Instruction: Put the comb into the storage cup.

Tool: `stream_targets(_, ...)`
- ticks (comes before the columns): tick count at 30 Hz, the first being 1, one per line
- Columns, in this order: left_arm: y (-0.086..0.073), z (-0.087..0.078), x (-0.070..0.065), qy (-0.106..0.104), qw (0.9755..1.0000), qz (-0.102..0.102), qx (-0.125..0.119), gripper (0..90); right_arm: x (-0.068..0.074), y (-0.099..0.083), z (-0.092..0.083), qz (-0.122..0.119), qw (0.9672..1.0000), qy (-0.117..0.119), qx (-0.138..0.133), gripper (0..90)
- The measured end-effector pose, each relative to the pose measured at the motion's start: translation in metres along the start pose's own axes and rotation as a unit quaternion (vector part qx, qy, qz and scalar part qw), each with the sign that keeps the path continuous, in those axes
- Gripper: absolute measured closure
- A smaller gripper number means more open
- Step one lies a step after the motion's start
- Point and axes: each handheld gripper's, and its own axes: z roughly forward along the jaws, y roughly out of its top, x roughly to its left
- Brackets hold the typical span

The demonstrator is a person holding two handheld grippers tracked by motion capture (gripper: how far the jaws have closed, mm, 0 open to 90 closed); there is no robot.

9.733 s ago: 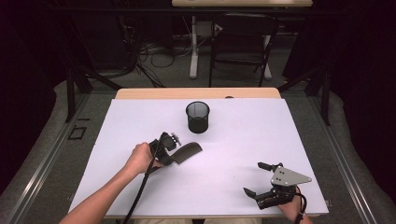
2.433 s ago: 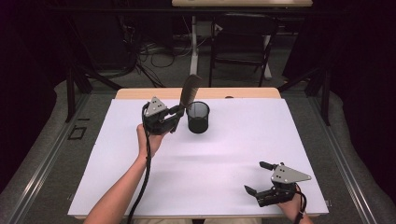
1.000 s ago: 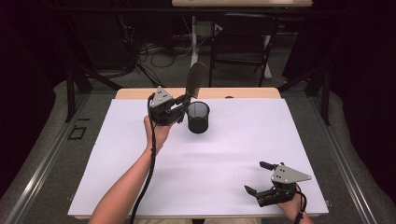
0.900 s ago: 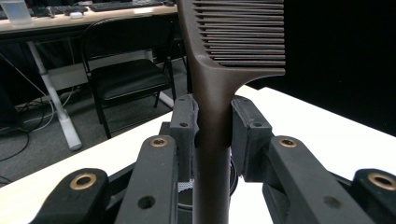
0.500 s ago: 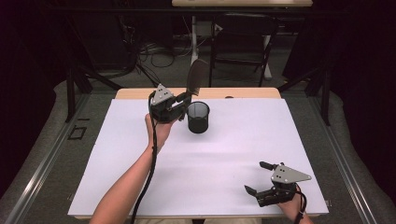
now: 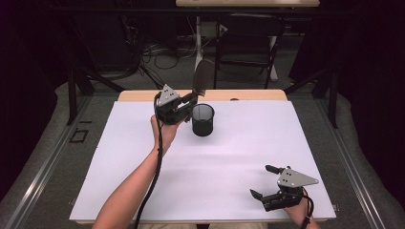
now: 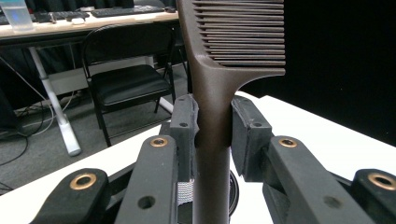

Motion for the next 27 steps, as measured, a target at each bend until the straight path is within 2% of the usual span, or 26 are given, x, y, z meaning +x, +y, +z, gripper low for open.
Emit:
stream_targets(13, 0.0014, 0.0059, 0.0026, -0.003, 0.9999, -0.008, -0.008, 72.4, -0.0001, 0.0001, 0.0002, 0.000, 1.0000, 0.000, 0.000, 1.2)
stream_targets(16, 0.0026, 0.0075, 0.0007, -0.002, 1.0000, 0.001, -0.006, 72.4, -0.0006, -0.0001, 0.0006, 0.002, 1.0000, -0.002, 0.000, 1.4)
stream_targets(27, 0.0032, 0.0092, 0.0004, 0.003, 0.9999, 0.002, -0.016, 72.4, 0.0005, 0.0005, 0.0000, -0.001, 1.0000, 0.000, -0.002, 1.2)
